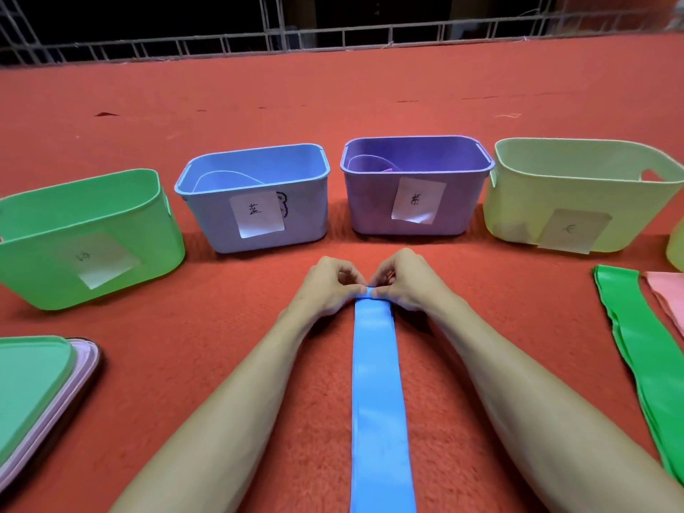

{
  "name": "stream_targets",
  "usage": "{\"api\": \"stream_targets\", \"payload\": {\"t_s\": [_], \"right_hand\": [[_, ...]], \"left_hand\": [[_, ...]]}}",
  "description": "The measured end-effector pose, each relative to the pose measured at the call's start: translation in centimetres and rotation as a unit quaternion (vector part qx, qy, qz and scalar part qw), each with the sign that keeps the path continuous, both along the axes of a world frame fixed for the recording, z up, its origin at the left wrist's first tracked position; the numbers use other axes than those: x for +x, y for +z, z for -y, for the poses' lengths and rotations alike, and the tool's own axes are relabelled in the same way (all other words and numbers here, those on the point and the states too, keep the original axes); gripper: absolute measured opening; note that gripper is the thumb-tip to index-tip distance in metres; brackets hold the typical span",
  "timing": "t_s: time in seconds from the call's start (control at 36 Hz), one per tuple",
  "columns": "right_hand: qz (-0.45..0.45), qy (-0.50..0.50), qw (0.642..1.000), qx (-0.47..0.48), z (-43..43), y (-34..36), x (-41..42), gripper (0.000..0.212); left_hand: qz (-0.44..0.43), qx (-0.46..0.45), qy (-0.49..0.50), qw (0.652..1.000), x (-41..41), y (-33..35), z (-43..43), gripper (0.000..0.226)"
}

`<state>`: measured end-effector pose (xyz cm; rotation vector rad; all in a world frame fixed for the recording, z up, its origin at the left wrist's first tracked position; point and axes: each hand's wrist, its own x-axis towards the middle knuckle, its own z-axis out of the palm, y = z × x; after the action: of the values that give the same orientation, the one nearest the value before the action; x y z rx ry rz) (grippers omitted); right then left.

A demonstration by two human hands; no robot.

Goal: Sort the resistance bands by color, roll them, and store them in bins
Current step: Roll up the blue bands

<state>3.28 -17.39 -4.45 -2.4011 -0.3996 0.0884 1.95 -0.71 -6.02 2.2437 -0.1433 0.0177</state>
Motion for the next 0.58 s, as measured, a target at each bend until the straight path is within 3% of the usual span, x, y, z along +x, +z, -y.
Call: {"api": "stream_targets", "payload": {"t_s": [0.11, 0.31, 0.58], "right_hand": [[-0.001, -0.001, 1.000, 0.014, 0.1, -0.1, -0.3, 0.007], [-0.015, 0.012, 1.000, 0.006, 0.2, 0.3, -0.1, 0.004], [-0.047, 0.025, 0.998, -0.029, 0.5, 1.1, -0.5, 0.011]], "left_hand": [[-0.001, 0.034, -0.007, 0.999, -0.3, 0.0, -0.1, 0.006], [-0.007, 0.054, 0.004, 0.999, -0.9, 0.9, 0.4, 0.004], [0.024, 0.051, 0.018, 0.998, -1.9, 0.2, 0.6, 0.017]]}}
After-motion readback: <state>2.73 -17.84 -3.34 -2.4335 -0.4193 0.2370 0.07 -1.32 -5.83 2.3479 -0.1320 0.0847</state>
